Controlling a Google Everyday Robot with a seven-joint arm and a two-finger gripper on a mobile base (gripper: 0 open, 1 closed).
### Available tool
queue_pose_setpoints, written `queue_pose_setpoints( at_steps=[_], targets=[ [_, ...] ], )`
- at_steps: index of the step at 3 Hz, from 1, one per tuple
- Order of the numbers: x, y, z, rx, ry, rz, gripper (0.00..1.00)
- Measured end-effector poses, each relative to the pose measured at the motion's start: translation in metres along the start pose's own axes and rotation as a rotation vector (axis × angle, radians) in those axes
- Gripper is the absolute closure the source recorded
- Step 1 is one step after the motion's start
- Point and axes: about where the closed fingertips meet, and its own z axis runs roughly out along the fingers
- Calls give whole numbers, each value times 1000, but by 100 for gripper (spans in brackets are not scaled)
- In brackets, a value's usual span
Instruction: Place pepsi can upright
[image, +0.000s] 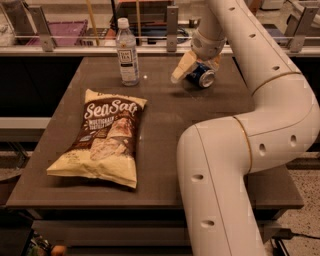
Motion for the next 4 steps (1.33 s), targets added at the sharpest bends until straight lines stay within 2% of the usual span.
queue_pose_setpoints(
  at_steps=[1,4],
  targets=[
    [-11,-3,4,10,-34,0,18],
    [-28,-8,16,22,-81,0,88]
  ],
)
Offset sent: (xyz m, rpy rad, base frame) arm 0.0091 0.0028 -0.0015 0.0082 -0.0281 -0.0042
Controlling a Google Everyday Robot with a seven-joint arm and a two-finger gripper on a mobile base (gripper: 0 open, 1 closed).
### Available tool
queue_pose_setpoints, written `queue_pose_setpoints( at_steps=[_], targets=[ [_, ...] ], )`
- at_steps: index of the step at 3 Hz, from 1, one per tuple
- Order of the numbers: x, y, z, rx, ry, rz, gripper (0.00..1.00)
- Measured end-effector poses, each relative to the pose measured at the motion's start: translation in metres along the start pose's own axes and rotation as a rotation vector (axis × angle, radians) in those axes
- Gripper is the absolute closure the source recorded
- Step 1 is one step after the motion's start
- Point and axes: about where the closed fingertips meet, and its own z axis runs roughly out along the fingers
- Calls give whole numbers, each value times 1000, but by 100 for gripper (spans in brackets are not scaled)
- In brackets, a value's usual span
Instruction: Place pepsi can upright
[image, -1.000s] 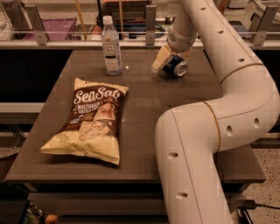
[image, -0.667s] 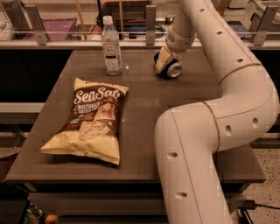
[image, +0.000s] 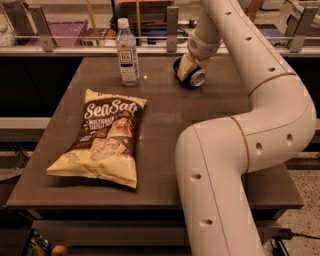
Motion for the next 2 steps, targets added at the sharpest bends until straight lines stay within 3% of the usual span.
queue_pose_setpoints(
  at_steps=[1,2],
  targets=[
    [0,0,-2,0,0,0,100],
    [-2,-1,-2,18,0,14,100]
  ],
)
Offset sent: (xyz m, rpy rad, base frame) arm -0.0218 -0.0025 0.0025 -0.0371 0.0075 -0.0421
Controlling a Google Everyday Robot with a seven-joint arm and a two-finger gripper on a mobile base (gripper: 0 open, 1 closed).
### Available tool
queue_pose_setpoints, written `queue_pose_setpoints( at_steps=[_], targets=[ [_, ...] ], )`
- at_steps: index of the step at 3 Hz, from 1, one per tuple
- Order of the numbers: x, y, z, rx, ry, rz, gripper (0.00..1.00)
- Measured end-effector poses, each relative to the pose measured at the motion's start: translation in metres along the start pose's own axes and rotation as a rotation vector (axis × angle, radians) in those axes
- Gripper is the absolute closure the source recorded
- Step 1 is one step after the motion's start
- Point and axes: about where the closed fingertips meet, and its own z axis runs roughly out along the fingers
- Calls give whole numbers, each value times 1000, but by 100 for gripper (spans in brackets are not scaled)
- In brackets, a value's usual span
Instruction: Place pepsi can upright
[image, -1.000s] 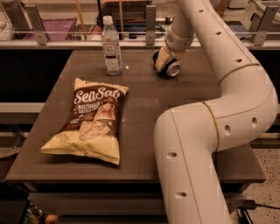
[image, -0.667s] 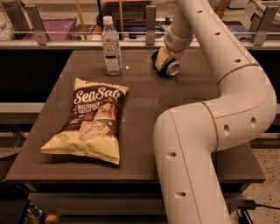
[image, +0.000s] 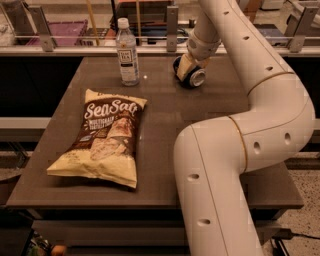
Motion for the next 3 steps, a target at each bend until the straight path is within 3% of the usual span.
queue_pose_setpoints(
  at_steps=[2,3],
  targets=[
    [1,-3,-18,57,5,44,100],
    [-3,-7,-35,87,-37,67,100]
  ],
)
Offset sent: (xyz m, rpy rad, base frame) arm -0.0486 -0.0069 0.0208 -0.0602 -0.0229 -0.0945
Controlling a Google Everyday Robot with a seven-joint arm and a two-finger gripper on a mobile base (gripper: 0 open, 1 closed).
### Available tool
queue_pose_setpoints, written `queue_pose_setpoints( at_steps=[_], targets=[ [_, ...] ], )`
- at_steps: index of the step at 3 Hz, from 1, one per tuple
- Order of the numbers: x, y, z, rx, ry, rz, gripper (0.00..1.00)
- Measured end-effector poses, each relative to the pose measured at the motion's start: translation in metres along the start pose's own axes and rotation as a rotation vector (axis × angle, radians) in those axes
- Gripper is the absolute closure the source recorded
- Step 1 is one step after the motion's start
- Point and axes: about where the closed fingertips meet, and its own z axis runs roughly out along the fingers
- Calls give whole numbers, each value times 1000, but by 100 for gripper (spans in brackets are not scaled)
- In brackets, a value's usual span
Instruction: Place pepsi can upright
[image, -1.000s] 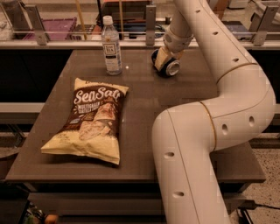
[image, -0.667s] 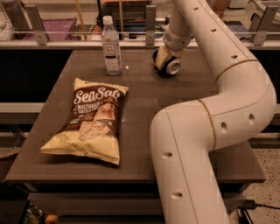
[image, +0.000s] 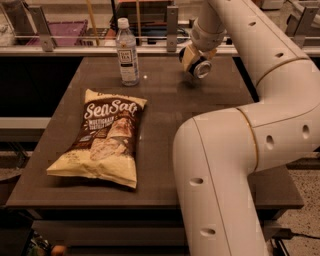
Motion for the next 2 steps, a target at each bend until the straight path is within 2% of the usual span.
queue_pose_setpoints(
  at_steps=[1,2],
  targets=[
    [-7,-5,-23,21,-119,17,100],
    [-14,1,-47,38,-248,9,100]
  ],
)
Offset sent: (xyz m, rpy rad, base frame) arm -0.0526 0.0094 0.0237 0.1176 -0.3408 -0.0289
